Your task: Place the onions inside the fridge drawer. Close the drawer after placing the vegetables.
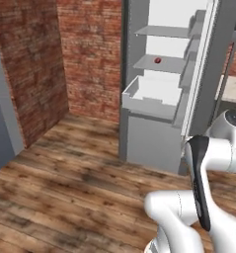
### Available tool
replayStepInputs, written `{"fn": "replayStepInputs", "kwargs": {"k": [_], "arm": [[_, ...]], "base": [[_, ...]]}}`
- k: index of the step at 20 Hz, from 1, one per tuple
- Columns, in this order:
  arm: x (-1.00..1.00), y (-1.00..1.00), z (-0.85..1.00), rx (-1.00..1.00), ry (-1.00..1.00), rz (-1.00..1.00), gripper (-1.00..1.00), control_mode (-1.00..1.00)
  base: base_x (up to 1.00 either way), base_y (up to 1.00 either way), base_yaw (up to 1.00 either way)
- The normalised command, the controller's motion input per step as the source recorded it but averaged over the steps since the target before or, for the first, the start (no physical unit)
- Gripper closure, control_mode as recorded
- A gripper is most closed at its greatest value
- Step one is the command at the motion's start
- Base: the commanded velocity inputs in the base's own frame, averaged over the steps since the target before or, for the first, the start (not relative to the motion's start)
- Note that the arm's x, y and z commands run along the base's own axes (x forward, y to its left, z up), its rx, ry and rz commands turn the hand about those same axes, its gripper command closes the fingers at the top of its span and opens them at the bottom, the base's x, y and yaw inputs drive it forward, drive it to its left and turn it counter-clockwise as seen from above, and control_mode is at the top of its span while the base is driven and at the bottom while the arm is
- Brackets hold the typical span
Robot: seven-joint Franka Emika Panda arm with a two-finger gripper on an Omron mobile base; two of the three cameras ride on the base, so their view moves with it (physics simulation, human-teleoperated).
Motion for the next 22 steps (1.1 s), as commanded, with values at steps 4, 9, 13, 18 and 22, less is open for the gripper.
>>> {"fn": "replayStepInputs", "kwargs": {"k": [4,9,13,18,22], "arm": [[0.00,0.00,0.00,0.00,0.00,0.00,1.00,1.00],[0.00,0.00,0.00,0.00,0.00,0.00,1.00,1.00],[0.00,0.00,0.00,0.00,0.00,0.00,1.00,1.00],[0.00,0.00,0.00,0.00,0.00,0.00,1.00,1.00],[0.00,0.00,0.00,0.00,0.00,0.00,1.00,1.00]], "base": [[0.37,0.92,0.39],[0.57,0.62,0.27],[1.00,0.00,-0.11],[1.00,0.12,-0.48],[1.00,0.32,-0.53]]}}
